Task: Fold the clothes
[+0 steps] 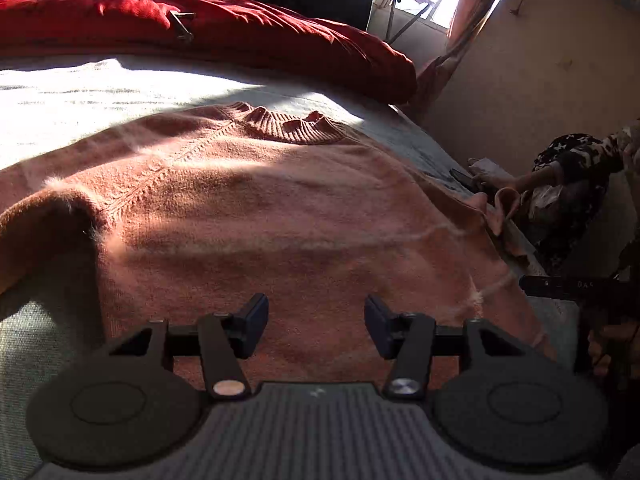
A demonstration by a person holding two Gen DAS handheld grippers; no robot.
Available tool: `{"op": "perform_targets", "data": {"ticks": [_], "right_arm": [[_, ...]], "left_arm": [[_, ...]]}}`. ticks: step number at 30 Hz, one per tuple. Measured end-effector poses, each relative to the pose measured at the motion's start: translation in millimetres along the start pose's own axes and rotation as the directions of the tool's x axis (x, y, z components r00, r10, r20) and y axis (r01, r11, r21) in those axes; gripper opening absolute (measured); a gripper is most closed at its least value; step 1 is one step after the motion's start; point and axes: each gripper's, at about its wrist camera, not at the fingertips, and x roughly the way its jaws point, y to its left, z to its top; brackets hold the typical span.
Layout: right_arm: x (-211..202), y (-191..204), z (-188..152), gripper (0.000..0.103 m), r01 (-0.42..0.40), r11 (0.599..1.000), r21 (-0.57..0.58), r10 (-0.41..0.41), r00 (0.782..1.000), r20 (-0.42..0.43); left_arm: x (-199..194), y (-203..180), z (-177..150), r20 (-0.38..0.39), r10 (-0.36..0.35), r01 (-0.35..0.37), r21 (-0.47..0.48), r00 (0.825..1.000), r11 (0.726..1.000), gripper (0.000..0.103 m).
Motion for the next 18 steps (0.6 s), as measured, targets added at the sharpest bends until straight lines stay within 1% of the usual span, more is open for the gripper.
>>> {"op": "perform_targets", "data": {"ticks": [1,2,3,5,7,8,9,10,11,12,13,14,15,17,18], "right_arm": [[3.2,-11.3,-4.1,0.073,-0.011,1.0,0.029,0.012,1.0,-0.01],[7.3,-20.4,-8.6,0.073,-0.023,0.998,0.052,0.025,0.999,-0.025],[11.1,-23.1,-13.1,0.073,-0.035,0.998,0.058,0.037,0.999,-0.036],[13.9,-16.1,-19.1,0.073,-0.064,0.997,0.03,0.065,0.997,-0.033],[17.2,2.4,-20.5,0.063,-0.125,0.992,-0.03,0.123,0.991,-0.059],[20.7,13.8,-20.6,0.058,-0.111,0.991,-0.073,0.105,0.991,-0.082],[23.5,24.2,-20.0,0.051,-0.069,0.989,-0.129,0.056,0.993,-0.1],[23.0,27.8,-17.5,0.047,-0.044,0.986,-0.162,0.026,0.993,-0.111],[19.8,24.1,-13.2,0.029,-0.038,0.986,-0.163,0.019,0.993,-0.12],[16.6,20.3,-8.9,0.015,-0.032,0.986,-0.164,0.011,0.992,-0.128],[13.8,15.3,-5.2,0.014,-0.013,0.985,-0.17,-0.01,0.991,-0.134],[11.5,8.4,-2.3,0.01,0.026,0.983,-0.184,-0.052,0.989,-0.136],[9.8,0.6,0.2,0.011,0.043,0.983,-0.18,-0.07,0.987,-0.142],[7.7,-12.3,3.2,0.012,0.006,0.992,-0.125,-0.026,0.987,-0.16],[5.1,-10.3,4.4,0.015,0.005,0.99,-0.14,-0.026,0.988,-0.151]], "left_arm": [[4.6,3.1,-2.0,-0.017,0.01,-0.01,-0.008,1.0,1.0,0.053],[5.8,6.5,-3.4,-0.017,0.003,-0.004,-0.019,1.0,1.0,0.053],[5.7,8.0,-3.5,-0.017,0.0,-0.001,-0.026,1.0,1.0,0.054],[5.4,11.0,-3.7,-0.018,-0.005,0.005,-0.04,1.0,0.999,0.055],[6.3,9.8,-3.1,-0.018,0.003,-0.004,-0.05,1.0,0.999,0.056],[6.9,7.8,-2.9,-0.018,0.015,-0.016,-0.041,1.0,0.999,0.056],[6.6,6.1,-3.0,-0.018,0.023,-0.024,-0.032,1.0,0.999,0.056],[5.5,2.7,-3.1,-0.014,0.042,-0.042,-0.015,0.999,0.999,0.056],[3.8,1.3,-3.7,-0.011,0.069,-0.069,0.006,0.998,0.998,0.056],[1.1,1.3,-5.3,-0.014,0.108,-0.107,0.035,0.994,0.994,0.056],[-1.6,1.2,-6.9,-0.016,0.146,-0.145,0.065,0.989,0.987,0.056],[-3.8,2.2,-8.4,-0.02,0.174,-0.171,0.086,0.985,0.981,0.056],[-8.0,4.1,-8.8,-0.026,0.197,-0.194,0.104,0.98,0.976,0.056],[-17.6,4.5,-3.4,-0.032,0.223,-0.219,0.1,0.974,0.971,0.056],[-21.4,3.0,0.7,-0.026,0.232,-0.229,0.097,0.972,0.969,0.055]]}}
